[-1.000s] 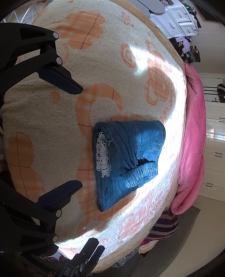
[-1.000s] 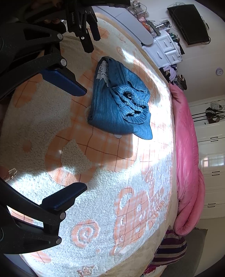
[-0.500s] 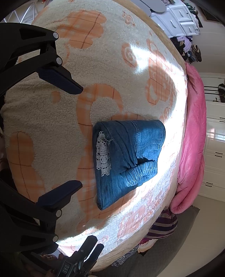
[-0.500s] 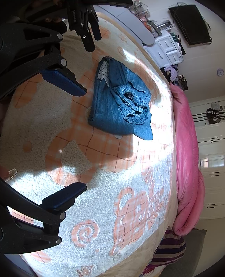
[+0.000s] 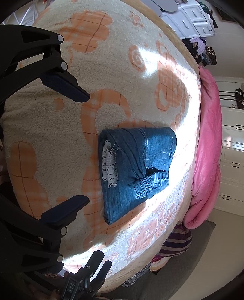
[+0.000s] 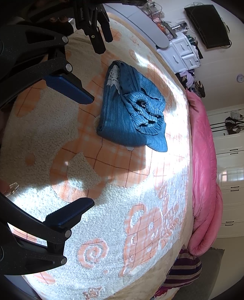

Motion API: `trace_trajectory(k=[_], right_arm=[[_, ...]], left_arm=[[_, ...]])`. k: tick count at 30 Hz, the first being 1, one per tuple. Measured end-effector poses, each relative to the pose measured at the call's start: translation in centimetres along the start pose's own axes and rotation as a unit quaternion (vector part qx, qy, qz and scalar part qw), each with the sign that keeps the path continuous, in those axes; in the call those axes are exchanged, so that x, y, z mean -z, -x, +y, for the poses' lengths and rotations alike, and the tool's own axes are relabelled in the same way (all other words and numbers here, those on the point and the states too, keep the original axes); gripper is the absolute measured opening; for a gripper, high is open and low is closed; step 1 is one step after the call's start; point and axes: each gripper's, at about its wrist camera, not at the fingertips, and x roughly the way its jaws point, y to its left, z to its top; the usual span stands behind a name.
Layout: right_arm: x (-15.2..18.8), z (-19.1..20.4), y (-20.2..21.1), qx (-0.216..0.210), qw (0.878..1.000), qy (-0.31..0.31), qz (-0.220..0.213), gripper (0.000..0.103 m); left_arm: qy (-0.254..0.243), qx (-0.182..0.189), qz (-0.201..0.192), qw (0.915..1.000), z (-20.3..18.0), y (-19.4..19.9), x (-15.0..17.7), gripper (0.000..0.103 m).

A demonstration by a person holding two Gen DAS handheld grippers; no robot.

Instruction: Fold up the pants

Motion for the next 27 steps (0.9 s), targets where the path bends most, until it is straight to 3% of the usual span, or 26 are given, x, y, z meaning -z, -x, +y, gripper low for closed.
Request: trace_trajectory(k=[20, 27], right_arm=[[0.0, -0.3, -0.4, 0.003, 1.000, 0.004, 0.007, 0.094], [0.1, -1.4, -1.3, 0.022, 1.000, -0.004, 0.019, 0.094]], left_arm=[[0.002, -0.037, 0.008, 0.9993, 0.4, -0.1, -0.1, 0.099], [0.024, -0.048, 0.018, 0.9984, 2.2, -0.7, 0.1, 0.099]])
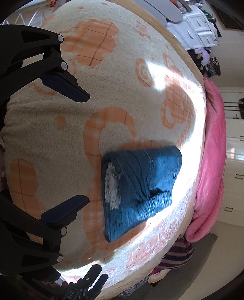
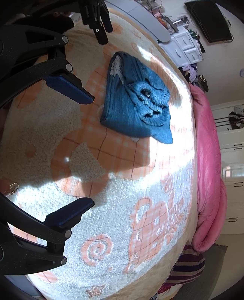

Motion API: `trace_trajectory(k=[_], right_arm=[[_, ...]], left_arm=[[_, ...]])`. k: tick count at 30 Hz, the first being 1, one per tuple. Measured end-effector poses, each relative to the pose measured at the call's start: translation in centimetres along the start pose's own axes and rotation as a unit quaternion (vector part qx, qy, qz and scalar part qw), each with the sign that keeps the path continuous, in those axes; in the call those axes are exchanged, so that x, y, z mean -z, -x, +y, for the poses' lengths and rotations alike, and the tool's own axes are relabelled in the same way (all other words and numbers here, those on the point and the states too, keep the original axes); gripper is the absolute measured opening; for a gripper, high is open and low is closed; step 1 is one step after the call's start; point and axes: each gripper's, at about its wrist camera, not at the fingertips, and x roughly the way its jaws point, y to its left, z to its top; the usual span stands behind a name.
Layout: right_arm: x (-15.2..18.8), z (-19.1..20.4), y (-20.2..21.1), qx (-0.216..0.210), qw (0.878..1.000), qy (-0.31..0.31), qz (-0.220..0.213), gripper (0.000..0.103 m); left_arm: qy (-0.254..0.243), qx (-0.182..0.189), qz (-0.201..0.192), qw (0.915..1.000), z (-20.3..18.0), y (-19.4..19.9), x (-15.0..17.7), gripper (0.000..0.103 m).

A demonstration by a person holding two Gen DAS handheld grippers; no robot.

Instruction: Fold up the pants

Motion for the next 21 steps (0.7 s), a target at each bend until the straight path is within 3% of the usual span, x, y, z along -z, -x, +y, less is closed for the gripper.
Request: trace_trajectory(k=[5, 10, 16, 21], right_arm=[[-0.2, -2.1, -0.6, 0.027, 1.000, -0.015, 0.004, 0.094], [-0.7, -7.1, -1.3, 0.087, 0.994, -0.069, -0.002, 0.094], [-3.4, -18.0, -2.7, 0.184, 0.975, -0.120, 0.001, 0.094], [-6.3, -29.8, -5.4, 0.256, 0.944, -0.205, 0.024, 0.094]], left_arm=[[0.016, -0.011, 0.000, 0.9998, 1.7, -0.7, -0.5, 0.099], [0.036, -0.077, -0.001, 0.9964, 3.8, -2.4, -2.3, 0.099], [0.064, -0.147, 0.001, 0.9870, 10.8, -6.1, -7.6, 0.099], [0.105, -0.196, 0.029, 0.9745, 19.1, -10.9, -12.6, 0.099]])
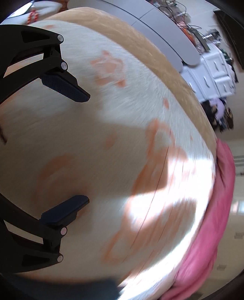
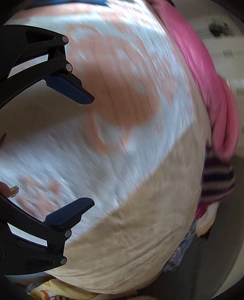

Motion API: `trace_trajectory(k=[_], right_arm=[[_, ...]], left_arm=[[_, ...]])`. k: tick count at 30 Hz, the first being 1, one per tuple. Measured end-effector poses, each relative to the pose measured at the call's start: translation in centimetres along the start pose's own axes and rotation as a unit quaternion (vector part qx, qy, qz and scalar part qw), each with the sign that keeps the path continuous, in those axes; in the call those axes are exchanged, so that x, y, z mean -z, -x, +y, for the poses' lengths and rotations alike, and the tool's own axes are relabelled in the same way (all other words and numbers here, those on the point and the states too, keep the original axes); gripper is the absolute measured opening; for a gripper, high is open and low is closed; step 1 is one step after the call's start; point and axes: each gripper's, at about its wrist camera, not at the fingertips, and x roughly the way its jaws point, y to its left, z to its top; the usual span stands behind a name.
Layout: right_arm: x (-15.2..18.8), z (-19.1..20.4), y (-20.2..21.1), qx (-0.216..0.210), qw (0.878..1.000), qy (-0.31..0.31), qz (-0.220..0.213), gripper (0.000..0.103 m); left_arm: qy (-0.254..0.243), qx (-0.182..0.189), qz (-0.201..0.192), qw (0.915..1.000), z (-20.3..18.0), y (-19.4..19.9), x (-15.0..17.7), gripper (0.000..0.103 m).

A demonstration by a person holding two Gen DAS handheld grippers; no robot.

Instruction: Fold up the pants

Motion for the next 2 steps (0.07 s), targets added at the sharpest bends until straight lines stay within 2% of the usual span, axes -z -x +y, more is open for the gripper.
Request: trace_trajectory(k=[2], right_arm=[[-2.3, -1.5, -2.5, 0.028, 0.999, -0.026, 0.010, 0.094]], left_arm=[[0.019, 0.016, 0.002, 0.9997, 1.2, -2.1, -1.5, 0.099]])
